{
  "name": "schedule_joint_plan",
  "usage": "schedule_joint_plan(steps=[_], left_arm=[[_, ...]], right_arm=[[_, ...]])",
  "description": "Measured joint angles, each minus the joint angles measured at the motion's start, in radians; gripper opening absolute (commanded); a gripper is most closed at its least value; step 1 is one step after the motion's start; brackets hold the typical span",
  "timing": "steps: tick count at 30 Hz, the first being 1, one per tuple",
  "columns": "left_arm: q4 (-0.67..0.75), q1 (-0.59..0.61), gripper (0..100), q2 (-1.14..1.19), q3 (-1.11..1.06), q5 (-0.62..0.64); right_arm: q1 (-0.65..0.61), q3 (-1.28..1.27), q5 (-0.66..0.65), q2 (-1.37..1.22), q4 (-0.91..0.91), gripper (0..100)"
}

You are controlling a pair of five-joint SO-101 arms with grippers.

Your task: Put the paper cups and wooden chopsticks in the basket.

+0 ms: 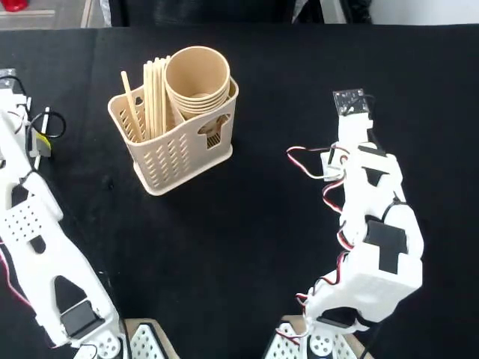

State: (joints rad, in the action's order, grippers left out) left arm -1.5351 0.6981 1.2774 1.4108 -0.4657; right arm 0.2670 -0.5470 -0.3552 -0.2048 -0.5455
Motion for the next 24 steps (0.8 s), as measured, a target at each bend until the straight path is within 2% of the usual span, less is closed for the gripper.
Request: schedule_joint_plan(steps=[4, 10, 18, 24], left_arm=[[-0.089, 0.0, 20, 0.13, 0.227, 0.0], [-0.186, -0.009, 2, 0.089, 0.232, 0.002], [-0.218, -0.014, 3, 0.08, 0.23, 0.017], [-0.224, 0.012, 3, 0.043, 0.229, 0.203]], right_arm=[[0.0, 0.0, 0.0, 0.0, 0.0, 1.4], [0.0, 0.0, 0.0, 0.0, 0.0, 1.4], [0.0, 0.0, 0.0, 0.0, 0.0, 1.4], [0.0, 0.0, 0.0, 0.0, 0.0, 1.4]])
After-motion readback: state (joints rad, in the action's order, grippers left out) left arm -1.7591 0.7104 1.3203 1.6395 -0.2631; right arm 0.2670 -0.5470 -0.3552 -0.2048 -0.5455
